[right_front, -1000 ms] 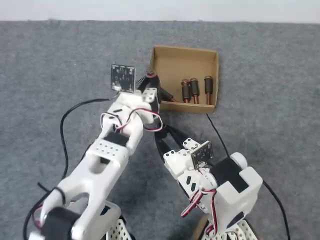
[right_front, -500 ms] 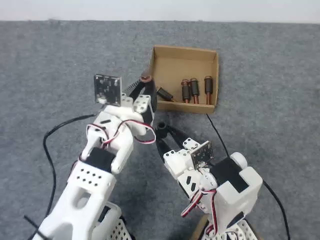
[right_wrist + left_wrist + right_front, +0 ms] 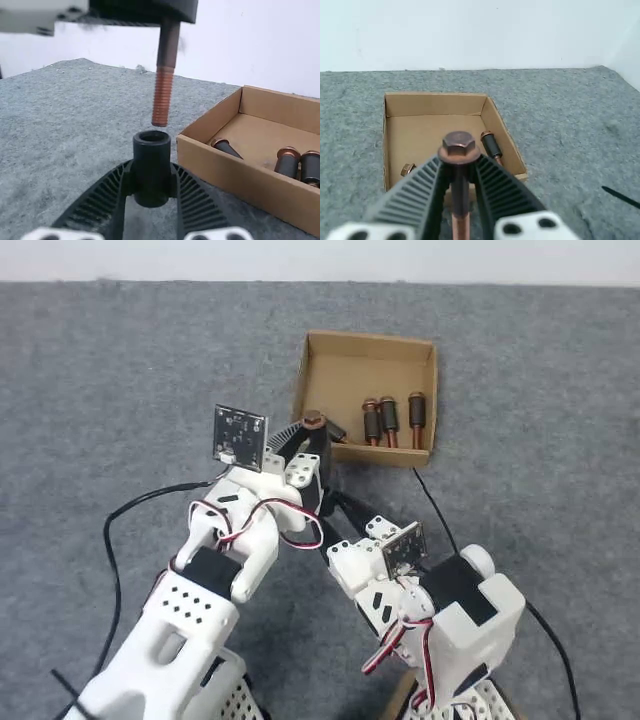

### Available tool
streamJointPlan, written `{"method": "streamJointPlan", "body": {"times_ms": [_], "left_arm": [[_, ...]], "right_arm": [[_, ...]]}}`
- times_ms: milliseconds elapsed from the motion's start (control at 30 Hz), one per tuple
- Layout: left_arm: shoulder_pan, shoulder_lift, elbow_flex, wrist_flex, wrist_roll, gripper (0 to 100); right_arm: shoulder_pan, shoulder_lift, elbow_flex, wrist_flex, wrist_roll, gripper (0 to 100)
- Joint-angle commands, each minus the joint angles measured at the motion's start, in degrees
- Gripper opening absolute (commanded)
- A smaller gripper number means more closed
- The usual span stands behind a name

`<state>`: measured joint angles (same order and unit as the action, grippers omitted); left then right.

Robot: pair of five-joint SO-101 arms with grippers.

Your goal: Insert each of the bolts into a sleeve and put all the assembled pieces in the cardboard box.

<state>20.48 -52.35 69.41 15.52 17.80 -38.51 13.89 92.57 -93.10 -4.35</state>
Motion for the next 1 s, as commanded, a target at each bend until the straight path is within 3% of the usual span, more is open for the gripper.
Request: {"method": "streamJointPlan", "body": {"times_ms": [0, 467, 667, 967], "left_arm": [[0.35, -2.73, -0.48, 0.26, 0.70, 1], [0.35, -2.81, -0.48, 0.35, 0.70, 1], [0.44, -2.81, -0.48, 0.35, 0.70, 1], [1.23, -2.81, 0.75, 0.00, 0.70, 1]], "right_arm": [[-0.57, -3.03, -0.26, -1.98, -0.09, 0.6], [-0.13, -2.42, -1.32, -1.80, -0.09, 0.6], [2.95, -2.68, -4.40, 4.97, -0.35, 0.6], [3.30, -2.86, -5.01, 4.97, -0.26, 0.6]]}}
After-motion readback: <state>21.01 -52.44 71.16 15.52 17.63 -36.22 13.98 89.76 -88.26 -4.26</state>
